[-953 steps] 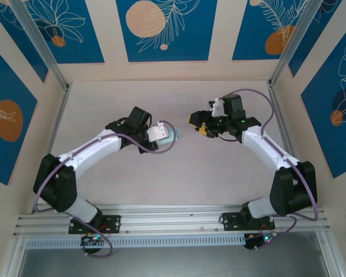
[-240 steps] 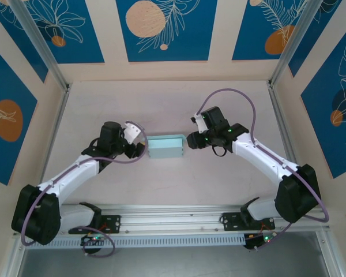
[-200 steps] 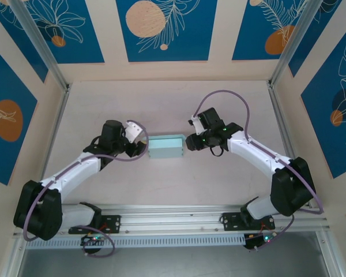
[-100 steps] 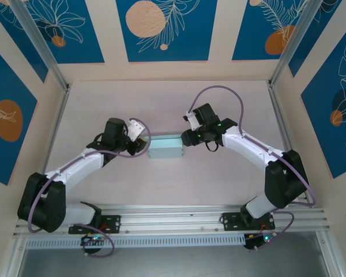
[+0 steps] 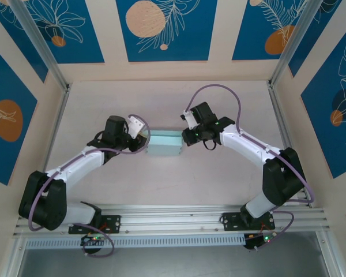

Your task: Fold the paper box

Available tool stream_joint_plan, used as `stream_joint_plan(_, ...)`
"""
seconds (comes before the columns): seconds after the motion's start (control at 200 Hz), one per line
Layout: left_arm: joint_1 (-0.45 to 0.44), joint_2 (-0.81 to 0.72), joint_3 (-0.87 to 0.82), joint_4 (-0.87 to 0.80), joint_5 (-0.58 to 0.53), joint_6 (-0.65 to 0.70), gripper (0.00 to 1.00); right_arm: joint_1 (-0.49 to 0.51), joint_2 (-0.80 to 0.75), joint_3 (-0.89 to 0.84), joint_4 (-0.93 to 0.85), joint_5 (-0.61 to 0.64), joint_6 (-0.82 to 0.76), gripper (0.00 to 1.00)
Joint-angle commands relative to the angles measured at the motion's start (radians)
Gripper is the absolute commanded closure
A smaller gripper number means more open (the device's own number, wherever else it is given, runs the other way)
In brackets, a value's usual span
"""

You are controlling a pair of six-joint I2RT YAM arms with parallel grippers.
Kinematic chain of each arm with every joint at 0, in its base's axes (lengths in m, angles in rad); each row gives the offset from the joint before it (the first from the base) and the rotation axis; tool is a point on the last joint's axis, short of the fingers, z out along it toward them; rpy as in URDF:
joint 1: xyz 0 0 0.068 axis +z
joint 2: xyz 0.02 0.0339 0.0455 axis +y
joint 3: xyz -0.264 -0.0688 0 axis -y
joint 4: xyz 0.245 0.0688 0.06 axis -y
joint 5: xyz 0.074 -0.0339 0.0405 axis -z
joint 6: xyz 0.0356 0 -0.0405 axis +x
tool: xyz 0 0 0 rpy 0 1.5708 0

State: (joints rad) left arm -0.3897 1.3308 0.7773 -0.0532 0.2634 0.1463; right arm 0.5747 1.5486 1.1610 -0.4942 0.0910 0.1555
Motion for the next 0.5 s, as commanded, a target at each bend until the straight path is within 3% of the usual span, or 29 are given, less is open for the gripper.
stream_joint_plan(0.0, 0.009, -0.013, 0.031, 0.000, 0.059, -0.142, 0.79, 0.017, -0.007, 0.028, -0.001, 0.001, 0.018, 0.91)
stream_joint_plan(0.18, 0.009, -0.004, 0.009, 0.059, 0.078, -0.321, 0.87, 0.054, 0.006, 0.033, 0.017, 0.071, 0.049, 0.93)
stream_joint_plan(0.36, 0.009, 0.004, 0.039, -0.028, 0.031, -0.359, 0.88, 0.074, 0.040, 0.091, -0.052, 0.147, 0.049, 0.95)
stream_joint_plan(0.495, 0.009, -0.017, 0.063, -0.102, -0.008, -0.340, 0.62, 0.095, 0.056, 0.126, -0.118, 0.203, 0.025, 0.95)
